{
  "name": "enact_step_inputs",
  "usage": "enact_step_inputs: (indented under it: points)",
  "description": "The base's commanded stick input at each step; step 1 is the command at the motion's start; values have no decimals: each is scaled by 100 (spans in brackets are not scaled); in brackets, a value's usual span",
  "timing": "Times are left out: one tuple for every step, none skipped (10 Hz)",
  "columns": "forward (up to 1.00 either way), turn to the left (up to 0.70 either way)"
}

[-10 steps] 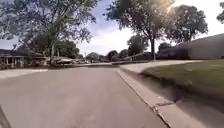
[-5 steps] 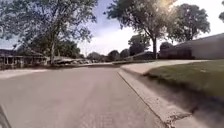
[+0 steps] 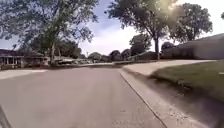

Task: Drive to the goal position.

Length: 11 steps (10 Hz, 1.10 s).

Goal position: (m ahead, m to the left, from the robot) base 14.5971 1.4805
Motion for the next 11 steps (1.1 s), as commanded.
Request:
enact_step_inputs:
  points:
    - [70, 5]
    - [70, 3]
    - [70, 3]
    - [70, 3]
    - [70, 3]
    - [70, 3]
    - [70, 3]
    - [70, 3]
    - [70, 3]
    - [70, 3]
    - [70, 3]
